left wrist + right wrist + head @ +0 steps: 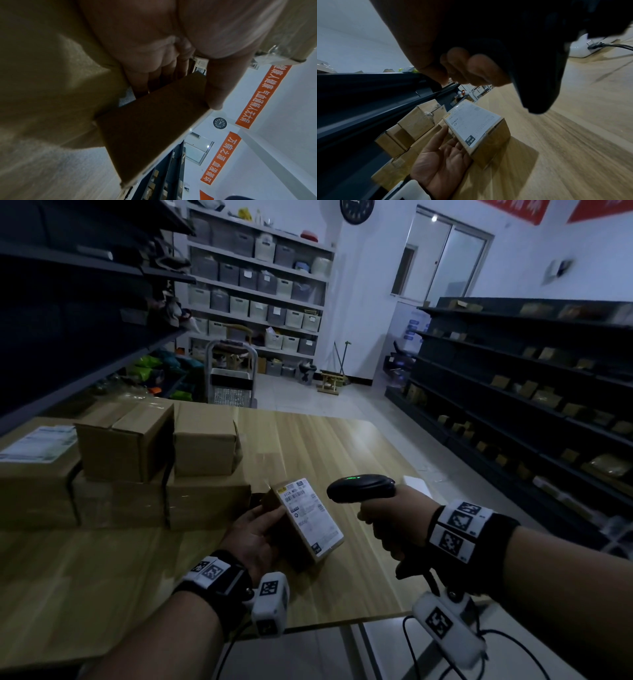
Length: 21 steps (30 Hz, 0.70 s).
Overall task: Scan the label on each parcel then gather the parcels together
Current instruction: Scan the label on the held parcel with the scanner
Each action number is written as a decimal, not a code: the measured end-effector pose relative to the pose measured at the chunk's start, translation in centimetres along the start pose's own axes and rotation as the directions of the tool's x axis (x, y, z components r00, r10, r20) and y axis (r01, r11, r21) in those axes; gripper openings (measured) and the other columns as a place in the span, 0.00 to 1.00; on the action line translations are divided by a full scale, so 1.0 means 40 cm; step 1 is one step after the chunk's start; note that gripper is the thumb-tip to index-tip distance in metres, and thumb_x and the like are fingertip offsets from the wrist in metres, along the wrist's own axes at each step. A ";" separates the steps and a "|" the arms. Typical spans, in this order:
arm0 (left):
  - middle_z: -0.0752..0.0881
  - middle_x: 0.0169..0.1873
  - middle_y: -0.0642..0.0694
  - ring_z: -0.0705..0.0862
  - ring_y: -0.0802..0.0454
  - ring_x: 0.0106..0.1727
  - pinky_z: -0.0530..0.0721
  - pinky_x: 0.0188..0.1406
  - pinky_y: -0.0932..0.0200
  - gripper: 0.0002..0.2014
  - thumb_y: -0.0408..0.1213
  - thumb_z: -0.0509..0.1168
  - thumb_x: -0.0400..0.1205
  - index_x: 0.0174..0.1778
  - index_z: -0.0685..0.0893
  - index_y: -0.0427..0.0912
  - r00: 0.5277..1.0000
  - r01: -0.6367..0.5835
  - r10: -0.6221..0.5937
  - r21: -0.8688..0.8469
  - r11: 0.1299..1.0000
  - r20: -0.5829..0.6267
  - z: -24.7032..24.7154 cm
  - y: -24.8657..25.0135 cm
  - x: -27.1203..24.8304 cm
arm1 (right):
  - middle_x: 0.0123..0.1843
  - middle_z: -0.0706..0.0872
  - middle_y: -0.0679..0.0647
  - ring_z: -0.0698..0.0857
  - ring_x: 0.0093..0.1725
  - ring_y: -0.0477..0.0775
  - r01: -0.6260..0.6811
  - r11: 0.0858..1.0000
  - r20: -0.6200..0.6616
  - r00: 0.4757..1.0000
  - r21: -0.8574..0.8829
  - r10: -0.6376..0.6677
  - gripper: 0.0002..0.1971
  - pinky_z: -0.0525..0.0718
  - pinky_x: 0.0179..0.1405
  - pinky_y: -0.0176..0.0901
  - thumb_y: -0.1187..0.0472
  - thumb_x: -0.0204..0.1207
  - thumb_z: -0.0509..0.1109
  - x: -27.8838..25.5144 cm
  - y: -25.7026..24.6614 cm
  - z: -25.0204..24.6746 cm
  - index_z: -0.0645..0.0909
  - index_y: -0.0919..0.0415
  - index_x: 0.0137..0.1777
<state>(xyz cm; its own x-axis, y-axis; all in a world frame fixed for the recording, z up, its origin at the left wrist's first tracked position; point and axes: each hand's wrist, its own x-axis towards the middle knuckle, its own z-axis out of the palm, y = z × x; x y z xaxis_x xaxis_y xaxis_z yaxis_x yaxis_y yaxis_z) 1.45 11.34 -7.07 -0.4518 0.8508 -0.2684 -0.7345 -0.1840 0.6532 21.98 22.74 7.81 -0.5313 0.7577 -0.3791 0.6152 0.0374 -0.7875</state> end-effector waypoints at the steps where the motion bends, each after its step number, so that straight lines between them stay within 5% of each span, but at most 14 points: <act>1: 0.93 0.67 0.29 0.93 0.27 0.68 0.91 0.61 0.29 0.21 0.34 0.72 0.87 0.78 0.86 0.37 1.000 0.000 0.000 0.007 1.000 0.001 -0.001 0.000 0.001 | 0.24 0.72 0.55 0.68 0.21 0.53 -0.004 1.000 -0.006 1.000 0.000 0.004 0.05 0.69 0.27 0.41 0.63 0.79 0.73 0.001 -0.001 0.000 0.81 0.62 0.45; 9: 0.93 0.66 0.28 0.92 0.28 0.70 0.88 0.70 0.27 0.30 0.34 0.77 0.77 0.78 0.86 0.35 0.998 -0.062 0.062 -0.003 0.998 -0.028 0.000 -0.011 0.016 | 0.26 0.72 0.56 0.69 0.22 0.54 0.016 0.997 0.007 1.000 0.082 -0.017 0.05 0.68 0.29 0.43 0.63 0.80 0.73 0.018 0.014 -0.009 0.82 0.65 0.48; 13: 0.93 0.66 0.28 0.93 0.28 0.69 0.90 0.64 0.31 0.29 0.34 0.76 0.76 0.76 0.87 0.33 0.997 -0.071 0.071 -0.017 0.997 -0.014 0.004 -0.012 0.013 | 0.29 0.73 0.59 0.70 0.24 0.56 0.020 0.964 0.038 0.999 0.267 -0.031 0.09 0.72 0.29 0.45 0.63 0.80 0.75 0.045 0.038 -0.022 0.85 0.65 0.56; 21: 0.92 0.68 0.28 0.92 0.28 0.70 0.88 0.69 0.28 0.30 0.33 0.77 0.78 0.79 0.84 0.33 0.997 -0.063 0.062 -0.012 0.998 -0.045 -0.011 -0.020 0.030 | 0.32 0.81 0.58 0.81 0.25 0.56 -0.025 0.685 0.031 1.000 0.729 0.002 0.17 0.82 0.28 0.42 0.51 0.85 0.72 0.154 0.149 -0.068 0.84 0.66 0.60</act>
<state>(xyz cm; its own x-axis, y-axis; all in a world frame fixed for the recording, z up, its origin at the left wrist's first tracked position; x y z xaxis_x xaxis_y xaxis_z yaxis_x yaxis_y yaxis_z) 1.26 12.27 -8.22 -0.5187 0.8149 -0.2585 -0.7105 -0.2427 0.6605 23.96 29.39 2.08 -0.5479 0.7369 -0.3960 0.0097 -0.4678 -0.8838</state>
